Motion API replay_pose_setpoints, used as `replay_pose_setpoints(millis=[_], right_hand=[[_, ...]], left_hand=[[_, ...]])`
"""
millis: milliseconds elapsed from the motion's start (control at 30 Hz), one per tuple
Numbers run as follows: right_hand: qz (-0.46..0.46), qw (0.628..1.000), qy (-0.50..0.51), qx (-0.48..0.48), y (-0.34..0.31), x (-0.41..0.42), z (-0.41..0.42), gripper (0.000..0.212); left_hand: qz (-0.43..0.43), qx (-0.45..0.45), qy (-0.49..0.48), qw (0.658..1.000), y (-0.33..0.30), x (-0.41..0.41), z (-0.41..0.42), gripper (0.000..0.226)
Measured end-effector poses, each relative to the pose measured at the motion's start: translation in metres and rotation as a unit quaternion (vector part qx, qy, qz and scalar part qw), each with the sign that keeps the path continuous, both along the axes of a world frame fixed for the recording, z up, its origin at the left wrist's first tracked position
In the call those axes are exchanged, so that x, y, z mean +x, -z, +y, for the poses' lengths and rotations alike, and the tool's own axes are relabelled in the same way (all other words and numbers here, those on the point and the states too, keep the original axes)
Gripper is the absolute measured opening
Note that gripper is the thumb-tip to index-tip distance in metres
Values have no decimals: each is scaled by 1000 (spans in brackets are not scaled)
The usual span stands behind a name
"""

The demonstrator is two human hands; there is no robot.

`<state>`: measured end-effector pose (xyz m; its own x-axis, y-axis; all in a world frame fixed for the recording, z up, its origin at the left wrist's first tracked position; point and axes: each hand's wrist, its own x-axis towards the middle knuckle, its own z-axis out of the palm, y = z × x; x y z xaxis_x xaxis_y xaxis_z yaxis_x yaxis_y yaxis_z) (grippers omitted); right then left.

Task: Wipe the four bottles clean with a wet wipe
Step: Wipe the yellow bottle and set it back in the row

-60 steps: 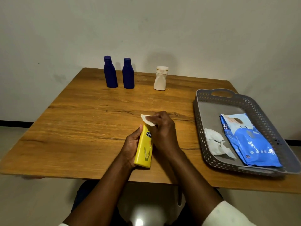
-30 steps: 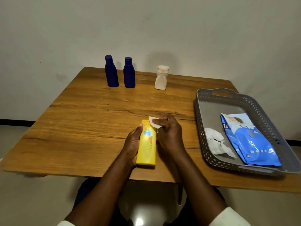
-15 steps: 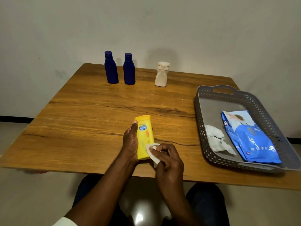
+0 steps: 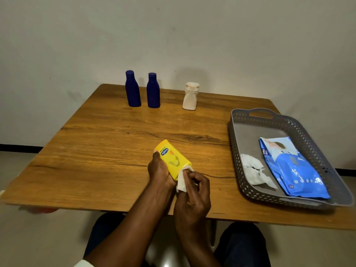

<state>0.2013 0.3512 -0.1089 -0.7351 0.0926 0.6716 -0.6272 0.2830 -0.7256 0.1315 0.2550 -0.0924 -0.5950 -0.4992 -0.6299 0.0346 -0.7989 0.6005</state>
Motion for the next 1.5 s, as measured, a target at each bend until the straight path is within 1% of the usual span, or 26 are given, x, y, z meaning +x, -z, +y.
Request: replay_pose_setpoints(millis=[67, 167, 267, 333, 367, 433, 467, 500, 633, 733, 800, 833, 967, 1000, 1067, 1133, 1200, 1267, 1367, 1433, 1500], right_hand=[[16, 999, -28, 27, 3, 5, -2, 35], [6, 993, -100, 60, 9, 4, 4, 40], [-53, 987, -137, 60, 13, 1, 19, 48], [-128, 984, -121, 19, 9, 0, 26, 52], [-163, 981, -100, -11, 5, -2, 29, 55], [-208, 975, -57, -60, -3, -10, 37, 65], [-215, 973, -40, -69, -8, -15, 40, 67], [-214, 974, -29, -71, -13, -20, 43, 67], [-177, 982, -22, -56, -34, -33, 54, 58], [-125, 992, -6, -35, -44, -41, 56, 41], [-70, 998, -1, -1, -48, -44, 57, 38], [-44, 999, -1, 15, -49, -44, 57, 37], [41, 997, -4, 65, -60, -41, 51, 33], [59, 995, -4, 80, -62, -40, 48, 31], [89, 989, -2, 120, -67, -38, 40, 30], [111, 976, 0, 188, -68, -37, 32, 32], [121, 957, 4, 263, -68, -36, 22, 40], [126, 942, 6, 310, -68, -36, 16, 45], [153, 926, 27, 345, -67, -38, 12, 39], [164, 918, 41, 360, -64, -41, 13, 34], [155, 918, 57, 360, -62, -45, 16, 31]], left_hand=[[-22, -28, -22, 999, -1, -3, -3, 36], [-37, -55, -24, 998, 4, -2, -14, 38], [21, -33, -21, 999, -4, 3, -16, 44], [71, -40, -7, 997, -15, 8, -14, 43], [94, -72, 5, 993, -19, 11, -13, 38], [123, -170, 45, 977, -26, 18, -12, 18], [131, -221, 63, 964, -28, 21, -12, 13], [141, -259, 80, 952, -33, 24, -11, 14], [160, -383, 136, 900, -50, 35, -8, 30], [167, -466, 182, 850, -51, 43, -7, 35], [178, -490, 192, 831, -48, 47, -7, 40], [187, -490, 196, 829, -48, 50, -6, 41], [203, -531, 202, 798, -40, 54, -6, 41], [205, -530, 201, 798, -37, 55, -7, 39], [218, -503, 201, 812, -34, 56, -5, 34], [235, -472, 201, 826, -35, 57, 0, 32], [247, -466, 194, 827, -38, 57, 4, 29], [249, -476, 182, 824, -40, 57, 7, 29], [251, -494, 175, 814, -43, 57, 6, 29], [252, -486, 178, 818, -41, 55, 3, 30], [251, -472, 184, 825, -39, 54, -1, 32]])
